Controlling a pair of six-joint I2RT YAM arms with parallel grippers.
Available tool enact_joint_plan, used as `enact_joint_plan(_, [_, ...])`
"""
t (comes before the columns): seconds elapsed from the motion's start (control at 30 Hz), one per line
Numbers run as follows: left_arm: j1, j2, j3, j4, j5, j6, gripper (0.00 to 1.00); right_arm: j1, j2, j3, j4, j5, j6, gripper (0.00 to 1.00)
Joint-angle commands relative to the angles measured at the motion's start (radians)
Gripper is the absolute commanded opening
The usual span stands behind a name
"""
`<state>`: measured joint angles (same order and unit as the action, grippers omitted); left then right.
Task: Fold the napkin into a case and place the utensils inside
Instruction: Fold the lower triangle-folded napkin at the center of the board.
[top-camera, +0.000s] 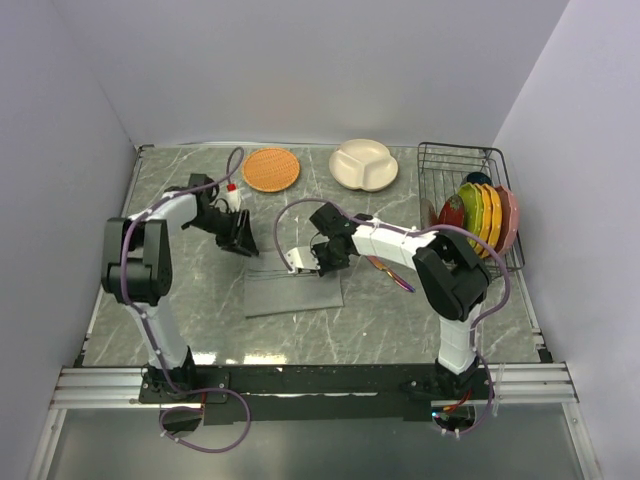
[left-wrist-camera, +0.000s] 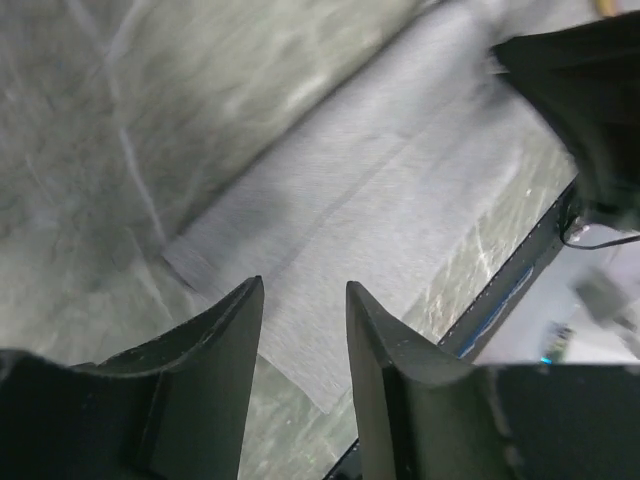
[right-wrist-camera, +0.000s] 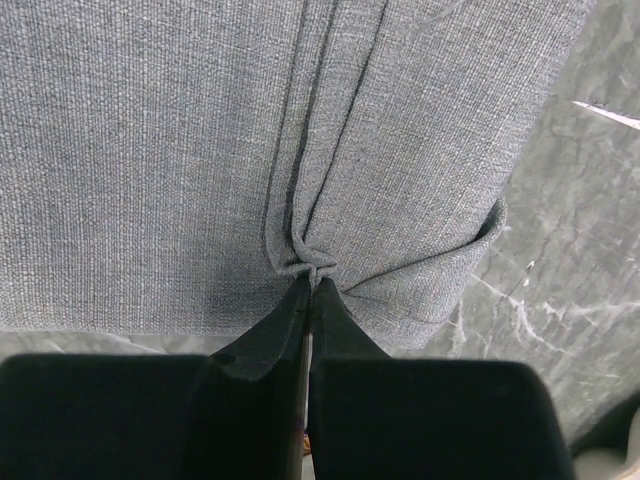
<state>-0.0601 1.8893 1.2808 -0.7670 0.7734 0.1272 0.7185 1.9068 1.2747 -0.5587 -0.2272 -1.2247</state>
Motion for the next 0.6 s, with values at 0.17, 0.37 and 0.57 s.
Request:
enact_joint_plan(0.17, [0.118,-0.389,-0.165,0.149,0.109,0.711,0.55,-0.034,-0.1,-0.138,0.121,-0.04,-0.102,0.0])
enact_joint_plan(0.37, [0.025,-0.403,-0.276,0.1,0.063,1.124,0.48,-0.036,-0.107,-0.144,0.144,-0.067,-0.133,0.0])
enact_joint_plan(0.57, [-0.079,-0.398,-0.379,0.268,0.003,1.14,0.42,-0.045,-0.117,-0.158,0.151,-0.077,-0.139,0.0])
